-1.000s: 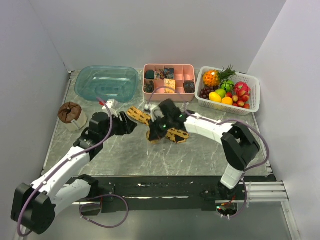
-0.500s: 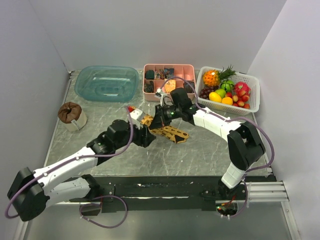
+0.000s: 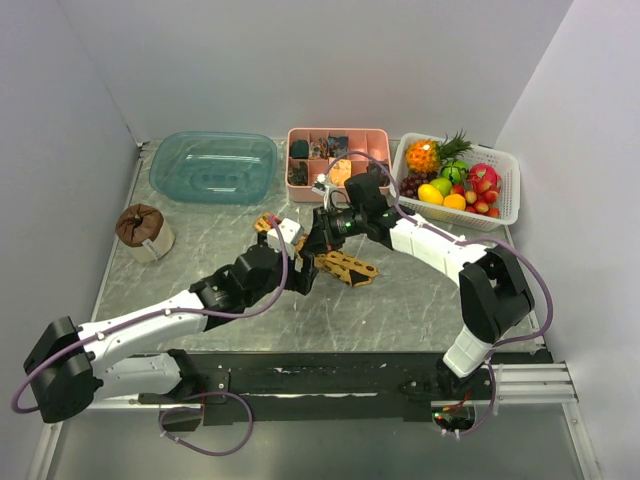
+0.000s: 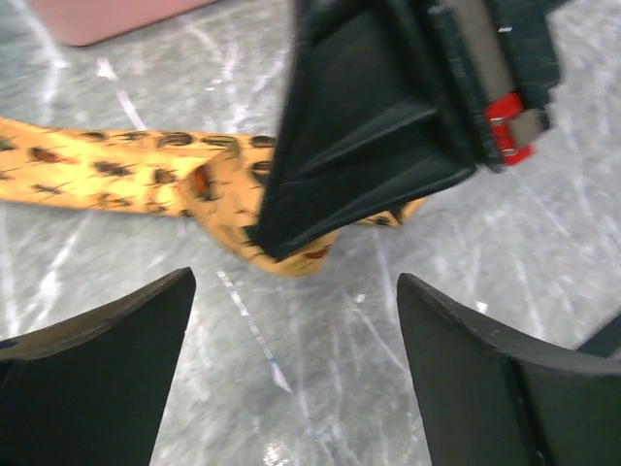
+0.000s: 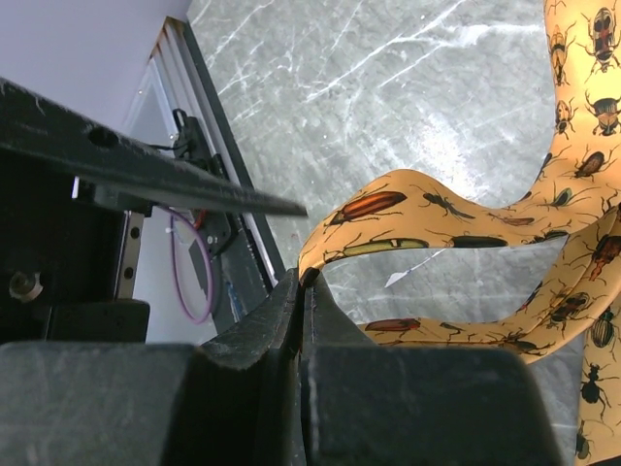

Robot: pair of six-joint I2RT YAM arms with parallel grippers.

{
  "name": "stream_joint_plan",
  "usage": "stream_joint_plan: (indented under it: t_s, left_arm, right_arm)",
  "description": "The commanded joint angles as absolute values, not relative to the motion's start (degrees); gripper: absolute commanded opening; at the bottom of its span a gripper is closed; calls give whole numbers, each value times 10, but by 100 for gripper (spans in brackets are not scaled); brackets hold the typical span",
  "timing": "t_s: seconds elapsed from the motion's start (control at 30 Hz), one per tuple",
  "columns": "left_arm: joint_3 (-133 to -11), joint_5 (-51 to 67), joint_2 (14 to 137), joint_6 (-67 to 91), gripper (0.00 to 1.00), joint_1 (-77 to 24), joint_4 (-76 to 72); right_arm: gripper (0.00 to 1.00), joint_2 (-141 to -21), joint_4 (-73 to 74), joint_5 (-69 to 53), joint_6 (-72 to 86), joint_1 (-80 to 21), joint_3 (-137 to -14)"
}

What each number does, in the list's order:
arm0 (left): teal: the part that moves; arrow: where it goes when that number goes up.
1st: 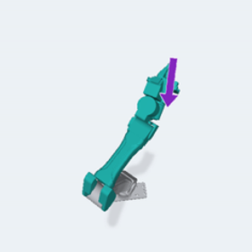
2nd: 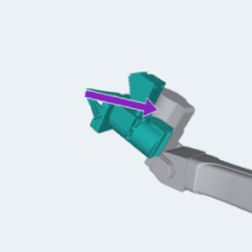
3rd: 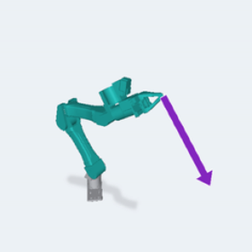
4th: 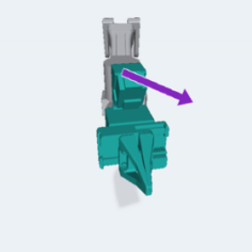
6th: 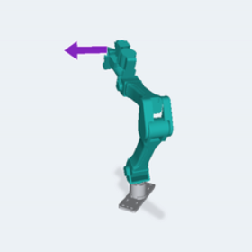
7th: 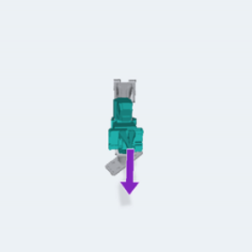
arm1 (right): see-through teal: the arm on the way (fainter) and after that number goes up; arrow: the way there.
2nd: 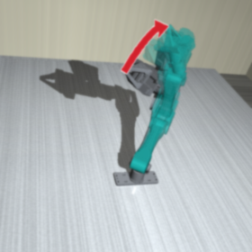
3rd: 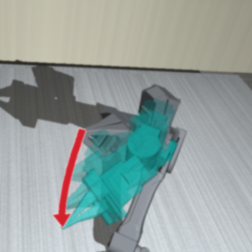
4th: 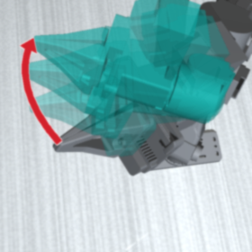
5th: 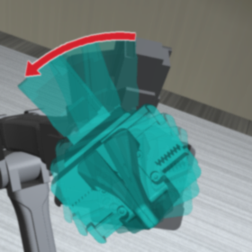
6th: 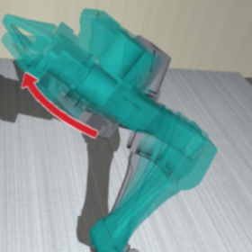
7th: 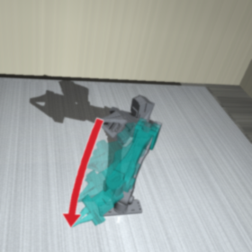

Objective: Roll the ties
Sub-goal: Flatten out the tie at the center of the board.

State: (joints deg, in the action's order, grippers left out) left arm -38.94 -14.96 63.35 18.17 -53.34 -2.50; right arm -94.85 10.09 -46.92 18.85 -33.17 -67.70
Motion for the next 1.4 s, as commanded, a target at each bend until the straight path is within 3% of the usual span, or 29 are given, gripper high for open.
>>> stream_joint_plan:
  t_s: [0.0, 0.33, 0.73, 0.83, 0.93, 1.1, 1.23, 1.27, 1.37]
  left_arm:
    - [-408, -223, 607, 171, 95, -541, -21]
    - [-446, -188, 665, 113, 98, -540, -33]
    - [-472, -156, 726, 106, 89, -540, -40]
    - [-468, -144, 730, 109, 77, -539, -52]
    - [-471, -140, 734, 111, 55, -539, -57]
    - [-475, -142, 738, 108, 34, -539, -57]
    - [-472, -152, 736, 111, 5, -540, -62]
    - [-470, -153, 734, 112, 1, -538, -64]
    - [-464, -160, 728, 115, 1, -538, -70]
  right_arm:
    - [3, -928, 91, -493, 196, -325, -689]
    - [4, -928, 100, -509, 192, -324, -693]
    - [8, -916, 105, -512, 189, -323, -693]
    - [9, -915, 113, -517, 185, -323, -697]
    - [9, -912, 114, -519, 185, -324, -696]
    - [11, -908, 116, -517, 183, -323, -693]
    - [15, -904, 115, -517, 185, -323, -693]
    - [16, -903, 116, -519, 184, -323, -694]
    - [28, -897, 109, -519, 188, -320, -693]
